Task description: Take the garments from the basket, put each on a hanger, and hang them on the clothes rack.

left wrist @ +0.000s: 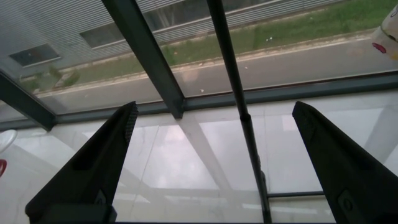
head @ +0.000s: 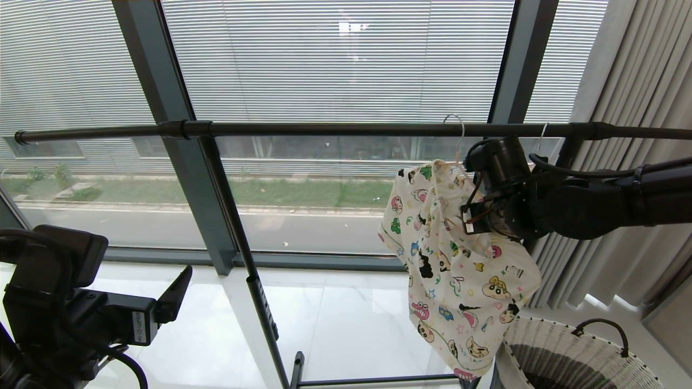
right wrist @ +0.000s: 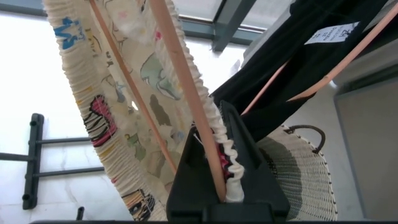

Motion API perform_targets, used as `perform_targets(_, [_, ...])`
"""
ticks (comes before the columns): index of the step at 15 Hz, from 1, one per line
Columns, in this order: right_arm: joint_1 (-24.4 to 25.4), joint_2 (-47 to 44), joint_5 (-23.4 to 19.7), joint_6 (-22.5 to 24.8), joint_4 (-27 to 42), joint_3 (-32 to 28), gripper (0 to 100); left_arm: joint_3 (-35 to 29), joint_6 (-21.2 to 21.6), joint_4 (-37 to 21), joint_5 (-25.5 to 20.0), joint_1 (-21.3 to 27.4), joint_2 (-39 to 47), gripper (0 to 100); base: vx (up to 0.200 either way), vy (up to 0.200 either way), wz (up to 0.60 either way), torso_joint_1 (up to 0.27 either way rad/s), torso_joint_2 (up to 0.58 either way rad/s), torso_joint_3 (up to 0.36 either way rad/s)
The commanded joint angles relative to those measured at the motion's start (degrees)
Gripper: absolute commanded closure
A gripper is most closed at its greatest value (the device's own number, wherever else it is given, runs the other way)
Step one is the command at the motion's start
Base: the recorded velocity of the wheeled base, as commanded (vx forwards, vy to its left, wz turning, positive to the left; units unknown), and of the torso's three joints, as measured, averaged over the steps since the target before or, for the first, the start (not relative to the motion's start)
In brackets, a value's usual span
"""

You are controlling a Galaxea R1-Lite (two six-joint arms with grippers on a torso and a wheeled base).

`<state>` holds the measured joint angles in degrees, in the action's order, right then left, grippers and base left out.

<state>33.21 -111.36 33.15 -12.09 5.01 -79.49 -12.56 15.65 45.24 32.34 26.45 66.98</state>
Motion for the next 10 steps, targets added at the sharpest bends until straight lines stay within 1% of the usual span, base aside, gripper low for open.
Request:
perform_targets(1, [-0.1,-0.4,0.0,0.0,0.0,-0.3,100,0.0,0.0,0.0,0.0,0.0,0.0,0,0.000,0.000,0.00,0.000,0.00,0.000])
perform_targets(5, [0.0,-0.7,0.0,0.0,0.2,-1.1,100,0.0,0.0,0.0,0.0,0.0,0.1,0,0.000,0.000,0.00,0.000,0.00,0.000])
perform_targets(6, [0.0,-0.7,0.0,0.0,0.4,-1.1,0,0.0,0.0,0.0,0.0,0.0,0.1,0,0.000,0.000,0.00,0.000,0.00,0.000])
perform_targets(10, [-0.1,-0.4,0.0,-0.6,0.4,-1.1,0,0.4,0.0,0.0,0.0,0.0,0.1,0,0.000,0.000,0.00,0.000,0.00,0.000])
